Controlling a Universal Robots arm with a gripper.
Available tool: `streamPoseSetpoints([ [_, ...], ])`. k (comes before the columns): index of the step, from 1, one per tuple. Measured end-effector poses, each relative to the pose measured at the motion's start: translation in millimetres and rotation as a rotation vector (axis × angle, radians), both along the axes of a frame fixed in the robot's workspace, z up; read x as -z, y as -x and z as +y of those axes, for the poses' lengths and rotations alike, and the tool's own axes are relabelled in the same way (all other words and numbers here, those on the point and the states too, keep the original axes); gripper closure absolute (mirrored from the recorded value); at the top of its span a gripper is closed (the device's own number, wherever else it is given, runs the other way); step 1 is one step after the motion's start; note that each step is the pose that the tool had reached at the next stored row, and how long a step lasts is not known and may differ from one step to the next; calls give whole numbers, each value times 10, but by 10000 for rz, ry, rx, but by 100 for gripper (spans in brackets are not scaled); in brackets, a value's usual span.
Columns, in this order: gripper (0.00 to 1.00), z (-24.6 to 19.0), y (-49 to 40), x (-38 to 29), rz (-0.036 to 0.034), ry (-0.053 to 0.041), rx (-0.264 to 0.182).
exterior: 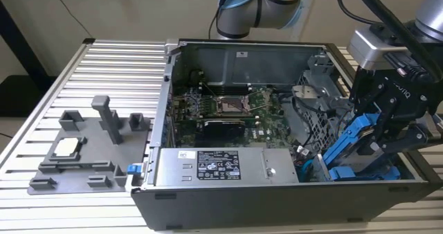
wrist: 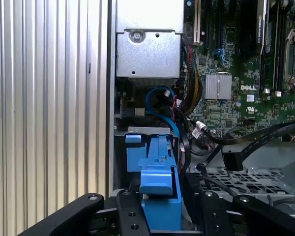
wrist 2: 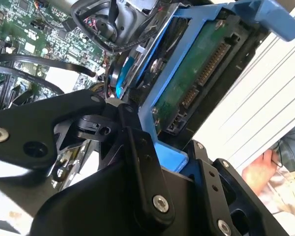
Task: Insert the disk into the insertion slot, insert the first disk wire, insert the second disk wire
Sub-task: 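Insert the disk into the insertion slot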
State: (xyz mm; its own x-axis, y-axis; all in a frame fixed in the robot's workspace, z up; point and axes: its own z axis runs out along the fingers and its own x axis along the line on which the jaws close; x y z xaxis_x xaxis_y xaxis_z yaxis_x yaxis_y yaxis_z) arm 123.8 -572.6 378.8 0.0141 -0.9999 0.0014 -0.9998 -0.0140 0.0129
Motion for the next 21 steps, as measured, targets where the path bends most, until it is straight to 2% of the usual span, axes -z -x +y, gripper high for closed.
streamPoseSetpoints([
  [2, 55, 0, 0, 0, -1, 0, 0],
  [4, 68, 0, 0, 0, 0, 0, 0],
  [9, 68, 1, 0, -1, -3, -16, 0],
  [12, 68, 10, 2, -1, -18, -218, 2],
  [13, 68, 11, 2, 0, -20, -246, 1],
  [19, 67, 12, 1, 1, -29, -267, -2],
  [20, 60, 12, 1, 0, -30, -267, -2],
  [21, 60, 11, 1, -2, -30, -269, -1],
])
